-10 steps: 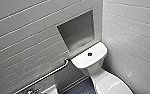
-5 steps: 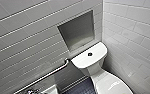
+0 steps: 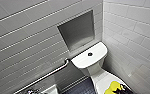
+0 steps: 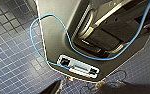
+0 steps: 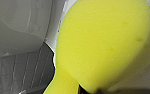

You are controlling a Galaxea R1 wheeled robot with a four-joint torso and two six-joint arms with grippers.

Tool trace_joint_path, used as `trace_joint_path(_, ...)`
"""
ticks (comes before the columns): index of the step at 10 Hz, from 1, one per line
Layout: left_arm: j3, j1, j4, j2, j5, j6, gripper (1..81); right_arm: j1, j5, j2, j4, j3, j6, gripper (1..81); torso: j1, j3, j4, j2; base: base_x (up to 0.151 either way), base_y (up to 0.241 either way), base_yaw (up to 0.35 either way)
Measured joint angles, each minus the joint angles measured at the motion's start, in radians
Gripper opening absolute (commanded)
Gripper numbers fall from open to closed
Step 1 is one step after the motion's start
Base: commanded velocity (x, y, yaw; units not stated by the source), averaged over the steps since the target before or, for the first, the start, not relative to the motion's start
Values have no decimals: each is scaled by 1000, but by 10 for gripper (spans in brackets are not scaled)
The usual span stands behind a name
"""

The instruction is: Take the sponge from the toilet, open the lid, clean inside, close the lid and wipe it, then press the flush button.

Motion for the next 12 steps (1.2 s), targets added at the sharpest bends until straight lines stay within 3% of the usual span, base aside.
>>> trace_joint_path(5,0,0,0,0,0,0,811,89,-129,230,-1,-279,-7,10,0,0,0,0,0,0,0)
trace_joint_path(9,0,0,0,-9,0,0,811,71,-150,317,0,-496,-7,10,0,0,0,0,0,0,0)
trace_joint_path(12,0,0,0,-9,0,0,811,38,-116,324,11,-544,-5,10,0,0,0,0,0,0,0)
